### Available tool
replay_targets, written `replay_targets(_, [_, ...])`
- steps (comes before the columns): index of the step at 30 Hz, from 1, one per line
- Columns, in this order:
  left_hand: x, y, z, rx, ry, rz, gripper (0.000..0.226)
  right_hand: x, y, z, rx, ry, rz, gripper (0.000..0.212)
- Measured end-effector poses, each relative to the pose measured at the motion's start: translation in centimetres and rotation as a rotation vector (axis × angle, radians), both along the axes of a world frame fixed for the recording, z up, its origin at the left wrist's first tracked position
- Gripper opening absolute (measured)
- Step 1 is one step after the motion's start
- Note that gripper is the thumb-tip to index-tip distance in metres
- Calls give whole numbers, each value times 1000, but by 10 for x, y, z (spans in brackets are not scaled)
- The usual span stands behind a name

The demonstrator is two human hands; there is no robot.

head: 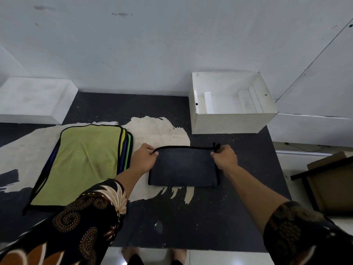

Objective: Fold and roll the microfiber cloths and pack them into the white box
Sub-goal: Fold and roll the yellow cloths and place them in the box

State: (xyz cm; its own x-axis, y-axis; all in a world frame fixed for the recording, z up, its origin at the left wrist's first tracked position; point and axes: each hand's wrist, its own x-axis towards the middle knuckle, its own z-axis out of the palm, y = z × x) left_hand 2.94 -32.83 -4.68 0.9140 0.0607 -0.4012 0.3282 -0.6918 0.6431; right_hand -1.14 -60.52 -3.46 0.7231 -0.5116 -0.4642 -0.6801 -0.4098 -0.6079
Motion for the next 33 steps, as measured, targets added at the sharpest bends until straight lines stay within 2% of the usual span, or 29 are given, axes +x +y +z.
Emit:
replay_targets(3, [-2, 0, -7, 38, 74, -81, 44, -7, 1, -7, 5, 109, 33, 51])
replay_targets(7, [-3, -6, -7, -4, -95, 3, 36, -11, 1, -9, -14, -41, -66, 43])
replay_targets(10, [1, -9, -4, 4, -120, 8, 44, -15, -1, -6, -80, -50, -66, 44])
replay_targets(13, [-8, -11, -5, 192, -30, -42, 64, -26, 3, -4, -155, 74, -6, 58])
replay_targets(15, [-22, -15, -6, 292, 6, 5, 68, -35, 11, -5, -204, 145, 40, 61])
replay_targets(21, [-57, -25, -13, 305, 107, 51, 46, -54, 27, -9, -212, 231, 74, 40])
replay_targets(24, [-60, -18, -13, 349, 150, -27, 32, -61, 20, -5, -215, 277, 143, 29])
replay_targets(27, [-65, -13, -10, 366, 257, -158, 17, -72, 9, -2, -217, 360, 204, 29])
replay_targets(29, [-70, -9, -9, 362, 325, -222, 17, -81, 4, 1, -243, 435, 275, 27])
replay_targets(31, [-76, -3, -10, 356, 356, -248, 25, -90, 4, 8, -362, 498, 373, 32])
replay_targets(33, [-83, 2, -13, 366, 349, -233, 33, -92, 10, 13, -569, 392, 427, 48])
